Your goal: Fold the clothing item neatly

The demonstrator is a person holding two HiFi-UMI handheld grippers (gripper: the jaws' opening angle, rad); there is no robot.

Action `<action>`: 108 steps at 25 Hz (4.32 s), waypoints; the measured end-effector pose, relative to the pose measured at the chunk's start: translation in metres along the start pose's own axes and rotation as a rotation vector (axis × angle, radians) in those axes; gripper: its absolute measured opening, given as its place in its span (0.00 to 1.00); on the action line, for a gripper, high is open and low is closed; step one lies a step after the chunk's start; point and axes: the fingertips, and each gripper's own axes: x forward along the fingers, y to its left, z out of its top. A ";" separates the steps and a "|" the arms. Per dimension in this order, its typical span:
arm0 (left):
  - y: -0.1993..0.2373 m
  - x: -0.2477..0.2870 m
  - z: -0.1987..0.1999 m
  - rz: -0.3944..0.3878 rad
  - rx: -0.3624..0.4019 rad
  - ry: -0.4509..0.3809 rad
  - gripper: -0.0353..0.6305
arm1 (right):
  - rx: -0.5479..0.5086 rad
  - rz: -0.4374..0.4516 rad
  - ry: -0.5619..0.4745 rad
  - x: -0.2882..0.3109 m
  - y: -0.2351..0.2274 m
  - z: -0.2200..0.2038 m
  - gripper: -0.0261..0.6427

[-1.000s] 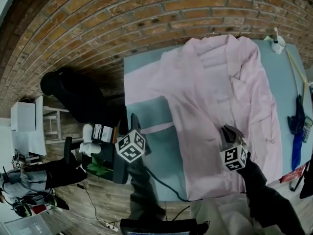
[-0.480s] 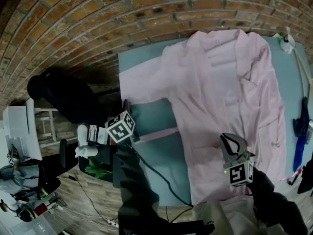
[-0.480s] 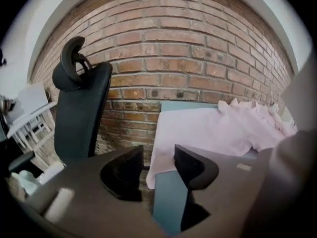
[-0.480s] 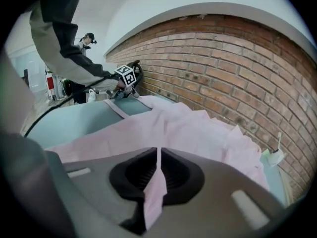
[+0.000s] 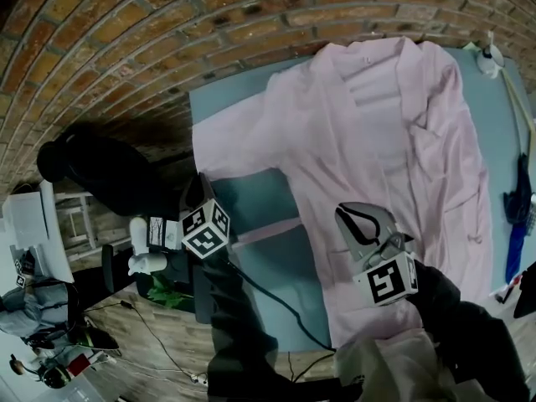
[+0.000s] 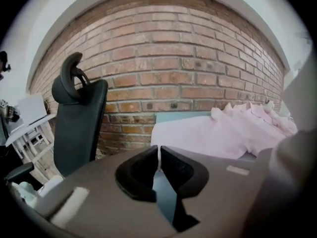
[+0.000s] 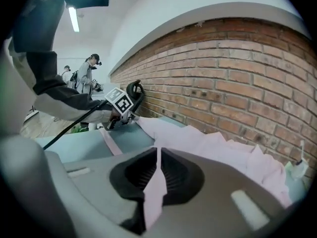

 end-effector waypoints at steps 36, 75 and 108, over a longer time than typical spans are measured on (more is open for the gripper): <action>-0.360 -0.271 -0.051 -0.579 -0.054 -0.101 0.06 | 0.312 -0.274 0.052 -0.231 -0.056 -0.136 0.04; -0.249 -0.445 -0.329 0.010 -0.355 0.059 0.71 | 0.534 -0.292 0.372 -0.489 -0.042 -0.424 0.42; -0.272 -0.461 -0.351 -0.134 -0.341 0.021 0.51 | 0.468 -0.345 0.418 -0.515 -0.005 -0.459 0.38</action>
